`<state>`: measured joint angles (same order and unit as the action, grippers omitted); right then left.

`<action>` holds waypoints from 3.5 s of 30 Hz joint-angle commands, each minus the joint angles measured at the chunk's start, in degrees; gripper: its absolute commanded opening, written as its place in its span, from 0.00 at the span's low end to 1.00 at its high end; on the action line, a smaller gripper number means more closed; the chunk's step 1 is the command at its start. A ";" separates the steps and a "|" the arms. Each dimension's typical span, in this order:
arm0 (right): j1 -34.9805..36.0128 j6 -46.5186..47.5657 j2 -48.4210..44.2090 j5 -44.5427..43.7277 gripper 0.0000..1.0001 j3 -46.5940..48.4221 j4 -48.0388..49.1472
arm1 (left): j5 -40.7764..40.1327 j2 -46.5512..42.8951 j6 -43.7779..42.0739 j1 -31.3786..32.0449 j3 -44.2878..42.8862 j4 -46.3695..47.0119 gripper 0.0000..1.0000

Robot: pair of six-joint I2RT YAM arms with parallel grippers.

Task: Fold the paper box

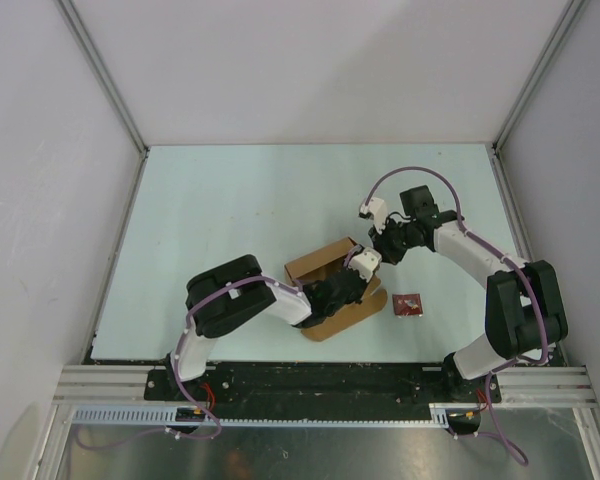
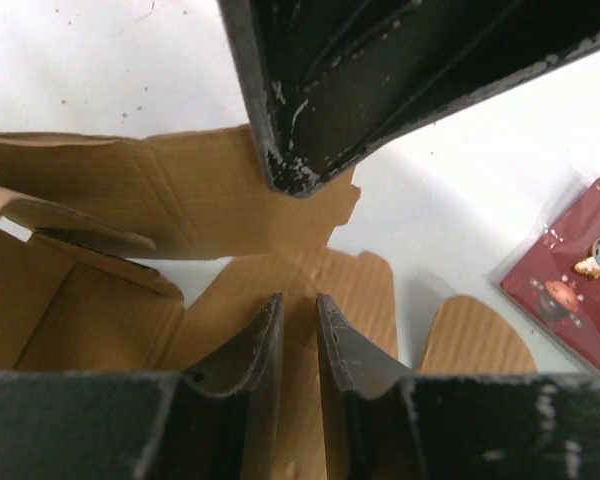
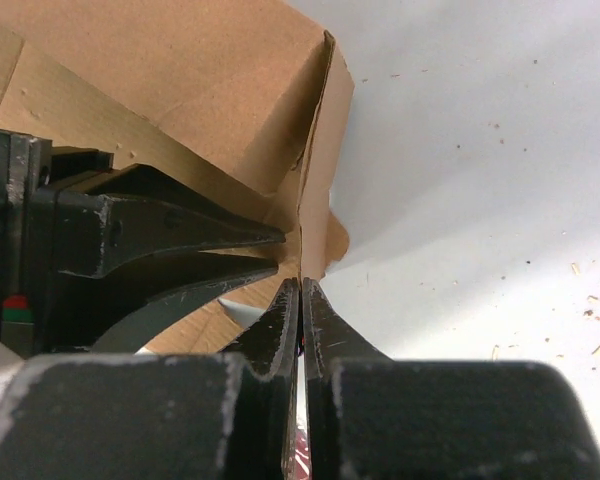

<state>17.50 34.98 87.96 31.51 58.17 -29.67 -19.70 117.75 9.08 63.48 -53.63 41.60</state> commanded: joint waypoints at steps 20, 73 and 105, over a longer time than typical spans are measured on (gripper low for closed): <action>0.52 0.00 -1.13 -0.92 0.00 -0.87 -0.39 | 17.68 -26.86 -4.25 3.14 10.90 0.76 0.29; 3.42 1.23 -3.68 2.94 0.39 -1.22 -2.32 | 1.42 -24.85 -5.65 -9.08 13.64 -3.99 0.25; 7.38 4.13 1.33 6.90 0.37 -1.22 0.31 | 3.18 -23.36 -4.78 -8.99 13.11 -3.99 0.24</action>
<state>24.45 38.24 88.29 37.21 57.01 -31.59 -17.72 93.49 4.49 54.83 -39.11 38.44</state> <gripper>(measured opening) 0.378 0.243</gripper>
